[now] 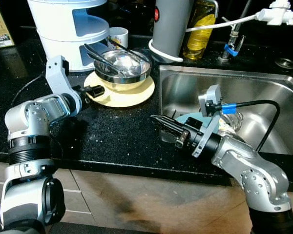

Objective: Kitchen organization

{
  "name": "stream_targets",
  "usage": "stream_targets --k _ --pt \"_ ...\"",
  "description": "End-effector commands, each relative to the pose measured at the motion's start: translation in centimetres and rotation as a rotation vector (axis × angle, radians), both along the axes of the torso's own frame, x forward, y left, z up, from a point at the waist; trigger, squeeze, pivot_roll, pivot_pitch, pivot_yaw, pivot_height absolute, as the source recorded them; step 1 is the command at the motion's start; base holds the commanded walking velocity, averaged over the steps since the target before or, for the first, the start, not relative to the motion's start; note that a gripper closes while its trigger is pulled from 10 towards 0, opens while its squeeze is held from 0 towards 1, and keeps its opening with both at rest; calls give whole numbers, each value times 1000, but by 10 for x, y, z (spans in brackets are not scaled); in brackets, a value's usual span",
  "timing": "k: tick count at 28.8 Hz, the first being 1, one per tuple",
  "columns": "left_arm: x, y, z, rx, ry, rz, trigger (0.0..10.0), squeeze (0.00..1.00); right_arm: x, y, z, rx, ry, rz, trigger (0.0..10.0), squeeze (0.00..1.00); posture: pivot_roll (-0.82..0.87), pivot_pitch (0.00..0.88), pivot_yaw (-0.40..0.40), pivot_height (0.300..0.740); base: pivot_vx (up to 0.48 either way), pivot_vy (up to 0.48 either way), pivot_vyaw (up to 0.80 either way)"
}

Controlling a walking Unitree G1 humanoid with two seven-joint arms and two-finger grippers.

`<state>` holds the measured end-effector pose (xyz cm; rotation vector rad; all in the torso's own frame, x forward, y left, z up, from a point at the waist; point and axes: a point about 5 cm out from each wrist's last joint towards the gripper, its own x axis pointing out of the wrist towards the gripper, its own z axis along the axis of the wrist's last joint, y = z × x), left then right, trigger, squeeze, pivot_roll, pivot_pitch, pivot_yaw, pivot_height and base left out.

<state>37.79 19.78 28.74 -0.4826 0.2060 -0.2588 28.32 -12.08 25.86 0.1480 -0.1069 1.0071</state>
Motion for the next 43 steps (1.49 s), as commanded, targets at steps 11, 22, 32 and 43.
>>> stream_targets --k 11,22,32,43 --pt "2 -6 -17 -27 85 -31 0 0 -2 -2 -5 -48 -12 -34 10000 0 56 187 -18 740 0 0 0" --pt "-2 2 -20 -52 103 -12 0 0 -2 -2 -7 -50 -13 -39 10000 0 57 189 -17 740 0 0 0" --pt "-13 13 -33 -82 151 -24 0 0 -2 -2 -7 -55 -12 -36 10000 0 56 193 -18 740 0 0 0" --pt "-46 35 -50 -43 226 -96 0 0 -2 -4 -8 -56 -10 -36 10000 0 57 201 -22 740 0 0 0"
